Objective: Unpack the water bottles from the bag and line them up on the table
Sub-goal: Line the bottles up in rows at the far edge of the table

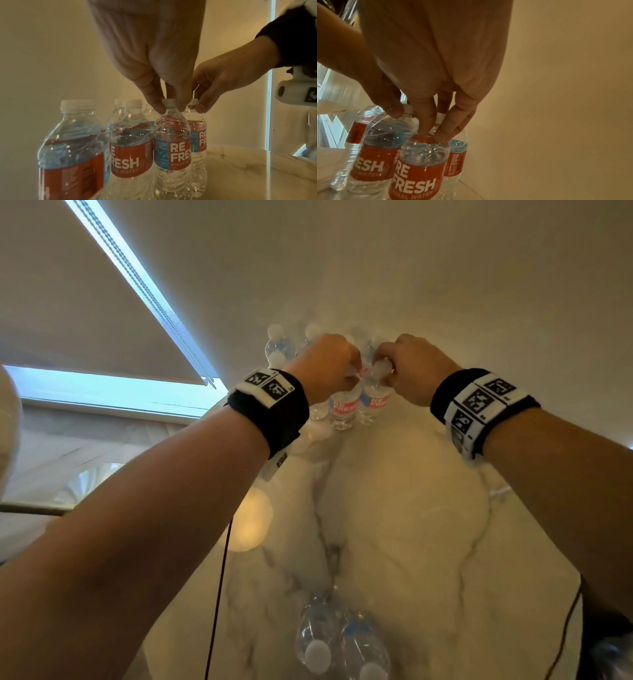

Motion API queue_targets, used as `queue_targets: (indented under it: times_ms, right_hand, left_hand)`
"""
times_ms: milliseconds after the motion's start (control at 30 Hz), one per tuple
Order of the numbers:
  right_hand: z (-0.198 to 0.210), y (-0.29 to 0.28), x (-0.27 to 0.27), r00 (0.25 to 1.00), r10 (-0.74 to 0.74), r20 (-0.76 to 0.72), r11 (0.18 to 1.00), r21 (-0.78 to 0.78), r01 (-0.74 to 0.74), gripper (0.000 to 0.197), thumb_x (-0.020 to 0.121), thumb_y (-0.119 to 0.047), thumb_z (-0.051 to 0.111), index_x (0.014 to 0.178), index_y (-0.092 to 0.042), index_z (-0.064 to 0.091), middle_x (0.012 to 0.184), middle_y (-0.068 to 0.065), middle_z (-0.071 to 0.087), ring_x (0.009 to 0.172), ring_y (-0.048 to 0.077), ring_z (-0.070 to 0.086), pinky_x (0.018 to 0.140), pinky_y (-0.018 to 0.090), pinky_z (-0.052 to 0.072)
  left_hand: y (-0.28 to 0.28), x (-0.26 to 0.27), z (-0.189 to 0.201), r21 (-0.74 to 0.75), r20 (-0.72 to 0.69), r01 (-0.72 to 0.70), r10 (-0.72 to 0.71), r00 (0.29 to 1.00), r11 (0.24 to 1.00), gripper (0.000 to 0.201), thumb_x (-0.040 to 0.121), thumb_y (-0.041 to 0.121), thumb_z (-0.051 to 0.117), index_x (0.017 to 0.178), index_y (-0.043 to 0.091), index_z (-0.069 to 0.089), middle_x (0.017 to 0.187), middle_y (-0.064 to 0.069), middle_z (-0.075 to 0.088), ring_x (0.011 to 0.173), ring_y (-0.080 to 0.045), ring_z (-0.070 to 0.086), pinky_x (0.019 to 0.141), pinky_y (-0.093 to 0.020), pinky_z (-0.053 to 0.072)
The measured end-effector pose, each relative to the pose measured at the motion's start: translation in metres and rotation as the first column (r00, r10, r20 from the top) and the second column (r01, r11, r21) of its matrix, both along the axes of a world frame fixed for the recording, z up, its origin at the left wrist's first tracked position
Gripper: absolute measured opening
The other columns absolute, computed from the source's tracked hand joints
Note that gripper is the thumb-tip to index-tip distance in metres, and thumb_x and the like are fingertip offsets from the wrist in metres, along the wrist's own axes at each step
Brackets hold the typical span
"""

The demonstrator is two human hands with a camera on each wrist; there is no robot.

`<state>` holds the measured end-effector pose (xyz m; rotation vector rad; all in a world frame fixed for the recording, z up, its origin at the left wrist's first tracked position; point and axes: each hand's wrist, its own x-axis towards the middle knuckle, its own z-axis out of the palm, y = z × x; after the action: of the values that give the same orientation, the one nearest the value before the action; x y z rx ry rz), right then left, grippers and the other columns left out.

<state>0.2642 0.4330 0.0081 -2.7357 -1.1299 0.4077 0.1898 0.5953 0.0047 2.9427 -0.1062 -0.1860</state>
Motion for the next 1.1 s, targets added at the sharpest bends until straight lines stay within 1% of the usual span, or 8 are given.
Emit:
queue_targets:
  times_ms: [200, 367, 467, 600, 700, 833, 1000, 1100]
  right_hand:
    - [-0.002, -0.001, 0.0, 0.998, -0.045, -0.034, 0.999, -0.014, 0.045, 0.04, 0.087, -0.022, 0.068, 0.126, -0.019, 0.057, 0.115, 0.017, 0.054, 0.103, 0.038, 0.056, 0.077, 0.031, 0.036]
    - [0.021, -0.013, -0.03, 0.986, -0.133, -0.099, 0.991, 0.01, 0.135, 0.073, 0.077, -0.031, 0.079, 0.141, -0.023, 0.042, 0.124, 0.016, 0.052, 0.11, 0.037, 0.056, 0.084, 0.036, 0.042]
    - [0.042, -0.038, -0.078, 0.988, -0.088, -0.124, 0.995, 0.044, 0.094, 0.061, 0.079, -0.036, 0.077, 0.133, -0.021, 0.051, 0.119, 0.01, 0.058, 0.098, 0.027, 0.058, 0.081, 0.033, 0.044]
    - [0.06, -0.088, -0.166, 0.952, 0.102, -0.288, 0.994, 0.063, -0.087, 0.039, 0.082, -0.041, 0.074, 0.116, -0.023, 0.065, 0.101, -0.004, 0.065, 0.082, 0.013, 0.061, 0.073, 0.027, 0.045]
    - [0.061, -0.125, -0.227, 0.887, 0.191, -0.42, 0.982, 0.09, -0.169, 0.04, 0.079, -0.053, 0.072, 0.112, -0.031, 0.066, 0.096, -0.011, 0.062, 0.078, 0.007, 0.063, 0.075, 0.028, 0.052]
    - [0.044, -0.159, -0.286, 0.831, 0.266, -0.489, 0.958, 0.039, -0.283, 0.056, 0.076, -0.068, 0.064, 0.124, -0.042, 0.052, 0.11, -0.013, 0.048, 0.082, 0.006, 0.058, 0.077, 0.025, 0.052]
    - [0.02, -0.169, -0.318, 0.858, 0.284, -0.428, 0.953, 0.032, -0.3, 0.034, 0.094, -0.046, 0.055, 0.125, -0.036, 0.048, 0.116, -0.005, 0.043, 0.08, 0.014, 0.051, 0.074, 0.023, 0.043]
    - [0.013, -0.172, -0.295, 0.872, 0.22, -0.438, 0.975, 0.109, -0.191, 0.028, 0.092, -0.041, 0.056, 0.118, -0.031, 0.055, 0.107, -0.006, 0.047, 0.075, 0.016, 0.057, 0.073, 0.031, 0.05]
  left_hand:
    - [0.002, -0.001, -0.014, -0.059, 0.009, -0.06, 0.061, 0.998, 0.996, 0.029, 0.088, 0.027, 0.065, 0.113, 0.012, 0.069, 0.104, -0.014, 0.065, 0.096, -0.032, 0.062, 0.075, -0.03, 0.039]
    - [-0.008, -0.03, 0.003, -0.089, 0.009, -0.106, 0.108, 0.994, 0.99, 0.051, 0.089, 0.037, 0.067, 0.134, 0.016, 0.056, 0.12, -0.013, 0.059, 0.107, -0.031, 0.06, 0.093, -0.042, 0.05]
    - [-0.023, -0.075, 0.021, -0.16, 0.069, -0.115, 0.127, 0.989, 0.98, 0.054, 0.09, 0.044, 0.065, 0.136, 0.017, 0.055, 0.126, -0.009, 0.058, 0.111, -0.026, 0.058, 0.097, -0.039, 0.049]
    - [-0.05, -0.169, 0.046, -0.317, -0.031, -0.062, 0.055, 0.998, 0.946, 0.03, 0.092, 0.04, 0.064, 0.116, 0.022, 0.068, 0.102, 0.008, 0.067, 0.084, -0.003, 0.059, 0.08, -0.017, 0.049]
    - [-0.07, -0.24, 0.056, -0.341, -0.221, -0.078, 0.001, 0.975, 0.937, 0.03, 0.088, 0.051, 0.065, 0.106, 0.029, 0.073, 0.09, 0.013, 0.066, 0.079, -0.003, 0.06, 0.077, -0.022, 0.052]
    - [-0.089, -0.306, 0.044, -0.288, -0.419, -0.055, -0.074, 0.905, 0.956, 0.054, 0.075, 0.068, 0.068, 0.119, 0.038, 0.064, 0.109, 0.016, 0.06, 0.092, -0.003, 0.058, 0.083, -0.024, 0.052]
    - [-0.106, -0.329, 0.018, -0.296, -0.383, -0.021, -0.098, 0.919, 0.955, 0.047, 0.083, 0.049, 0.07, 0.125, 0.035, 0.053, 0.121, 0.011, 0.048, 0.093, -0.01, 0.06, 0.085, -0.029, 0.055]
    - [-0.108, -0.304, 0.015, -0.319, -0.344, -0.044, -0.073, 0.936, 0.947, 0.04, 0.087, 0.045, 0.067, 0.121, 0.027, 0.058, 0.116, 0.008, 0.05, 0.088, -0.011, 0.059, 0.083, -0.032, 0.054]
